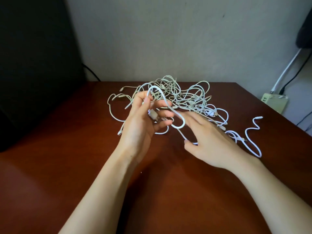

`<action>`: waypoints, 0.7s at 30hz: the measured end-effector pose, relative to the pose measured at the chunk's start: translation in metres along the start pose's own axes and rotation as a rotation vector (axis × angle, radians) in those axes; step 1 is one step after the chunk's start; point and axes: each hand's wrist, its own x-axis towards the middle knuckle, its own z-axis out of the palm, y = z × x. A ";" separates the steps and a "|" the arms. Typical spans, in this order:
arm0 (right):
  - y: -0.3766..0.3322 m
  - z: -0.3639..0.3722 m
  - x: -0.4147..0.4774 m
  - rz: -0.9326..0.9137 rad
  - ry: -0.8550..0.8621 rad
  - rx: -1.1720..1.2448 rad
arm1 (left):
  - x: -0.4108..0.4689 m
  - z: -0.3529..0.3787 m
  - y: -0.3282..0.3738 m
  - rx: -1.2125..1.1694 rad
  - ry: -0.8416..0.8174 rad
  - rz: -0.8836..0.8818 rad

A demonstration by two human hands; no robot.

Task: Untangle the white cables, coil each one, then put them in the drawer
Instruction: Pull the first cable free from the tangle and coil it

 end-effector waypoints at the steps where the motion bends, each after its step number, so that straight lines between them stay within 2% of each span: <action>1: 0.000 0.002 0.000 -0.037 -0.004 0.001 | 0.000 0.001 -0.001 0.007 -0.016 0.007; 6: -0.002 0.009 0.001 -0.188 0.160 0.012 | -0.002 0.004 -0.004 0.027 -0.055 0.007; 8: -0.004 0.004 0.002 -0.168 0.251 0.072 | -0.001 0.004 -0.005 0.078 -0.050 0.007; 12: -0.007 -0.007 0.000 -0.035 0.449 0.404 | 0.000 0.003 -0.010 0.218 -0.051 0.005; 14: -0.009 -0.009 0.000 0.016 0.443 0.573 | -0.002 0.004 -0.012 0.240 -0.080 0.002; 17: -0.015 -0.007 0.002 0.057 0.331 0.697 | -0.004 0.005 -0.014 0.210 -0.160 0.003; 21: -0.025 0.004 0.002 0.043 0.247 0.758 | -0.005 0.011 -0.016 -0.029 -0.280 -0.052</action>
